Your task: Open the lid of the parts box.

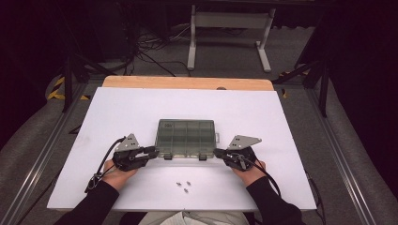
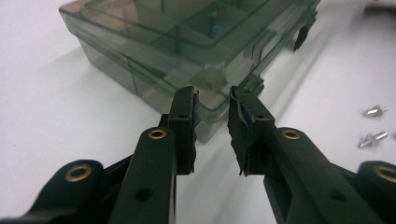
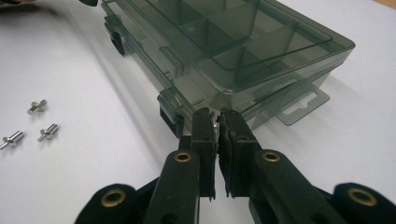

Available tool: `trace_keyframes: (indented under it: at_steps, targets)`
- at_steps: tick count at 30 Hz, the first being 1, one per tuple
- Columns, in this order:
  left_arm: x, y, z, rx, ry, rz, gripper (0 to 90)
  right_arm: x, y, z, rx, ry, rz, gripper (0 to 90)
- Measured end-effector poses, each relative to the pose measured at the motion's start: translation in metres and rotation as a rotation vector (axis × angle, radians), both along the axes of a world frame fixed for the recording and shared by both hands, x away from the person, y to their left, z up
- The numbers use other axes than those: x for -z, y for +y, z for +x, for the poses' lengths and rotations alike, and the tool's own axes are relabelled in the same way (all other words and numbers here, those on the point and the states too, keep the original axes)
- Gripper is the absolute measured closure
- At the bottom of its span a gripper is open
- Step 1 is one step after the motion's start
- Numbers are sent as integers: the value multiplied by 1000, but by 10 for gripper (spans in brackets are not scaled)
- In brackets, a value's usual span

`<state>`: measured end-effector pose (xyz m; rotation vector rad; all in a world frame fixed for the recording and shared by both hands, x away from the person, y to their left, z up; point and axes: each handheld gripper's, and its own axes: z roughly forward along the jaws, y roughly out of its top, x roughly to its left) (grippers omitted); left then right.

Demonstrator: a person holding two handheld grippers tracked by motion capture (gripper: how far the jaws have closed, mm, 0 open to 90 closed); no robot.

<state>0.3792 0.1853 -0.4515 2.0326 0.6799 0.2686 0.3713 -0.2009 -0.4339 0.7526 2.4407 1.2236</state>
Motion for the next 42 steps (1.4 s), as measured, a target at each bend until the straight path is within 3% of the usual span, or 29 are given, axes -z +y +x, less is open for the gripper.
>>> trace_keyframes:
  at_steps: [8,13,14,24,27,36,42]
  targets:
    - [-3,-1,1,-23,-16,-46,736,-5,0,-2,16,-43,24,832]
    - [-5,-2,2,-34,-24,-68,729,-6,1,-3,23,-56,22,698]
    - [-5,-2,1,-38,-27,-68,719,-5,4,-5,35,-79,0,625]
    - [-8,-3,0,-43,-42,-93,702,-6,12,-4,103,-176,-62,416]
    - [-8,-2,0,-43,-46,-91,701,-7,14,-3,121,-215,-70,406]
    - [-7,-2,0,-48,-47,-87,691,-15,12,1,135,-222,-16,407]
    - [-7,0,0,-61,-35,-93,628,-19,11,1,139,-225,0,408]
